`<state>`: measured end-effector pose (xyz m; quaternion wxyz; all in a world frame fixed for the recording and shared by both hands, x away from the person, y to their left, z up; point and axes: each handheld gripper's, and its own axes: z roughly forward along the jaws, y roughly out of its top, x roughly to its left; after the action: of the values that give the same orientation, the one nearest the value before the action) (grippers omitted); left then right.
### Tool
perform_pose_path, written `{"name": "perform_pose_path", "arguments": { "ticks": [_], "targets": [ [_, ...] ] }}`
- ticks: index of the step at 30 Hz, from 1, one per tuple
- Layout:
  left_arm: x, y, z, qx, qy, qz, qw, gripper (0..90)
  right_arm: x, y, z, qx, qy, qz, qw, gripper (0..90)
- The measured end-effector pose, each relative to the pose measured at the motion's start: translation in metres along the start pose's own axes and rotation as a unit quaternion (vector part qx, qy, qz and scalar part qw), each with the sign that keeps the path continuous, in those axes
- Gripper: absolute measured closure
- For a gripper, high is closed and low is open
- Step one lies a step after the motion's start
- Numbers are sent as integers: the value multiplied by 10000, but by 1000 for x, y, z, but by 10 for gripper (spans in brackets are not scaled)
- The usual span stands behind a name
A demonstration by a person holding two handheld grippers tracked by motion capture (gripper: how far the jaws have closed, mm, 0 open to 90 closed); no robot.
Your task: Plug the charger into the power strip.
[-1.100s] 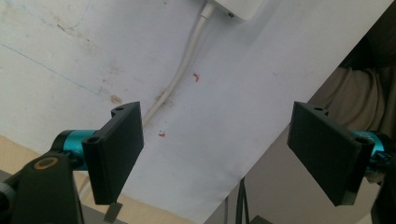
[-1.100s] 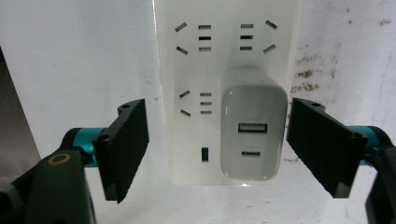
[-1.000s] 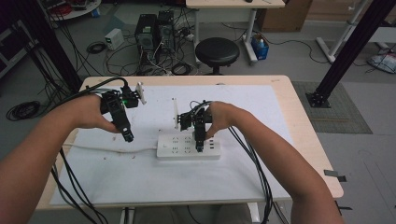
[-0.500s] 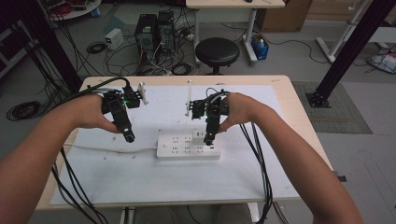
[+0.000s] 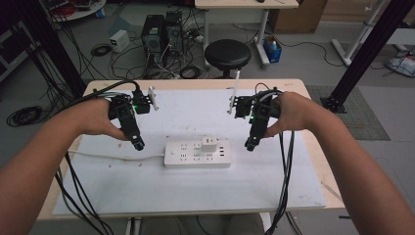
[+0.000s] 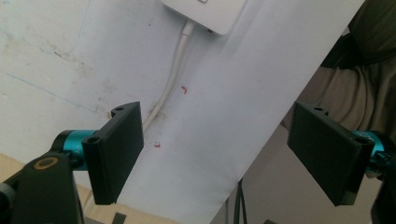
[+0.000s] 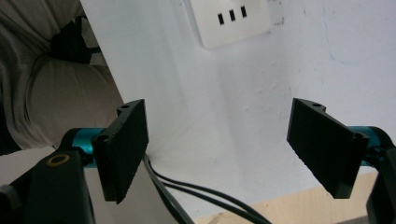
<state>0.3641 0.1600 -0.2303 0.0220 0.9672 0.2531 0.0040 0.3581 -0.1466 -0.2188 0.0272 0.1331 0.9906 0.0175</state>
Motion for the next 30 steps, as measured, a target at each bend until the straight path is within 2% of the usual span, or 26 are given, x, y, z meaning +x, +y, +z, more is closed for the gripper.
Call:
{"name": "perform_pose_path", "arguments": {
  "ticks": [5, 8, 9, 12, 13, 18, 20, 23, 30],
  "targets": [
    [-1, 1, -1, 0, -6, 64, 10000, 185, 5, -11, -5, 54, -150, 93, 9998, 204],
    [-2, 1, 0, -23, -6, 54, 10000, 186, 6, -12, -5, 58, -164, 85, 9998, 204],
    [-3, 1, 1, -42, -3, 29, 10000, 186, 9, -12, -6, 85, -186, 157, 9997, 204],
    [-3, 1, -1, -32, 8, 68, 10000, 186, 11, -11, -4, 104, -173, 168, 9997, 204],
    [-3, 1, -1, -51, 5, 63, 10000, 185, 11, -11, -3, 63, -186, 105, 9998, 204],
    [-3, 0, -1, -38, 10, 86, 10000, 186, 12, -8, -1, 49, -184, 150, 9997, 204],
    [-4, -1, -2, -23, 12, 92, 10000, 185, 11, -8, 0, 52, -188, 78, 9998, 204],
    [-3, -2, -3, -33, 25, 79, 10000, 186, 11, -10, 1, 53, -191, 217, 9996, 203],
    [-4, 0, -2, -10, 22, 95, 10000, 186, 10, -14, 1, 13, -192, 254, 9995, 203]
  ]
}}
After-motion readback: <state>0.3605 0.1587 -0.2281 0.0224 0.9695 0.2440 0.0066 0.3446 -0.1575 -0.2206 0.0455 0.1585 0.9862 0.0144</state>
